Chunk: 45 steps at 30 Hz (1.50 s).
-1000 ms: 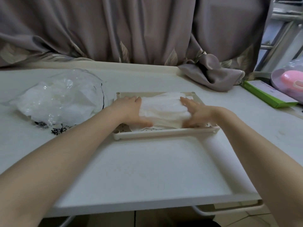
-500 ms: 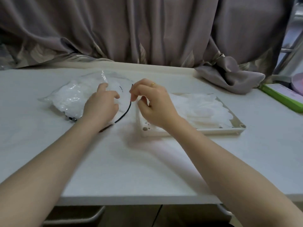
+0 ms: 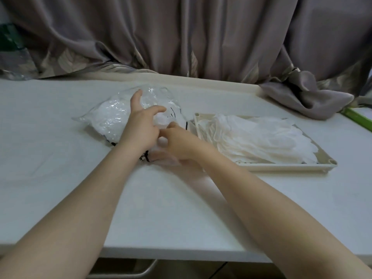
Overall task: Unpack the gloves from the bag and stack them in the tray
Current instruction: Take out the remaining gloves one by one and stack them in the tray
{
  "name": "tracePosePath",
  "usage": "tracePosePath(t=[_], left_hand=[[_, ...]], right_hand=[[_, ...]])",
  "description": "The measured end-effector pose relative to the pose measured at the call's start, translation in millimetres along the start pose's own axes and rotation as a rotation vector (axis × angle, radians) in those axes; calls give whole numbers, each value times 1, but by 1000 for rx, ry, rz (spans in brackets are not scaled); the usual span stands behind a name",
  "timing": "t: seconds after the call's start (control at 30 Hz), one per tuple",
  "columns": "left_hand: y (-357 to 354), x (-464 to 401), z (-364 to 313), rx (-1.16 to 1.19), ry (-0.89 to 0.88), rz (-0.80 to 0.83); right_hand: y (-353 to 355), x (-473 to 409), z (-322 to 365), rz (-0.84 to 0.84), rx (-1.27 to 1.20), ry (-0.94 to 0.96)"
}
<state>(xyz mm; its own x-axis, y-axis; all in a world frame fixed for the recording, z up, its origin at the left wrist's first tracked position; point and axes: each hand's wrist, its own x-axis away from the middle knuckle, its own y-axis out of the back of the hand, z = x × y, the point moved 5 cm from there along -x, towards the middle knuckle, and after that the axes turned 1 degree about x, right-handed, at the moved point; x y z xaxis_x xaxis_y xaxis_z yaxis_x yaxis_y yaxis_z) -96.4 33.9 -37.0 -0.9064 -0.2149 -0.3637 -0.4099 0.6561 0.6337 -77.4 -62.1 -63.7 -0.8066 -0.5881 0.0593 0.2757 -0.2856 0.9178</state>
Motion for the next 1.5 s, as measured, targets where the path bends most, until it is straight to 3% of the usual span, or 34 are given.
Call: tracePosePath(t=[0.23, 0.33, 0.47, 0.57, 0.67, 0.73, 0.83, 0.97, 1.07, 1.13, 1.23, 1.3, 1.4, 1.5], left_hand=[[-7, 1, -1, -12, -39, 81], [-17, 6, -5, -28, -63, 125], [-34, 13, -8, -108, -74, 195], [-35, 10, -4, -267, -106, 156], [-25, 6, -3, -251, -75, 13], [-19, 6, -5, -226, -38, -34], [-14, 14, -13, -134, -35, 19], [-6, 27, -55, 134, -299, 69], [-19, 35, -84, 576, -335, 504], [-25, 43, -106, 681, -349, 639], [-26, 41, -130, 455, -444, 374], [-29, 39, -141, 427, -486, 251], [-31, 36, -145, 468, -366, 158], [-32, 33, -149, 549, -250, 142]], right_hand=[[19, 12, -8, -237, -44, -22], [46, 26, -14, -422, -148, -23], [65, 32, -37, -517, -651, -125], [62, 31, -58, -526, -1200, -312], [65, 33, -61, -514, -1722, -195], [71, 37, -62, -513, -1859, -90], [80, 39, -64, -456, -1864, -32], [82, 47, -66, -318, -1829, -21], [80, 60, -64, -154, -1608, -24], [79, 70, -66, -70, -1566, -1], [85, 84, -72, -22, -1603, -28], [90, 96, -75, -9, -1666, -84], [99, 112, -87, -19, -1666, -140], [110, 128, -91, -33, -1455, -79]])
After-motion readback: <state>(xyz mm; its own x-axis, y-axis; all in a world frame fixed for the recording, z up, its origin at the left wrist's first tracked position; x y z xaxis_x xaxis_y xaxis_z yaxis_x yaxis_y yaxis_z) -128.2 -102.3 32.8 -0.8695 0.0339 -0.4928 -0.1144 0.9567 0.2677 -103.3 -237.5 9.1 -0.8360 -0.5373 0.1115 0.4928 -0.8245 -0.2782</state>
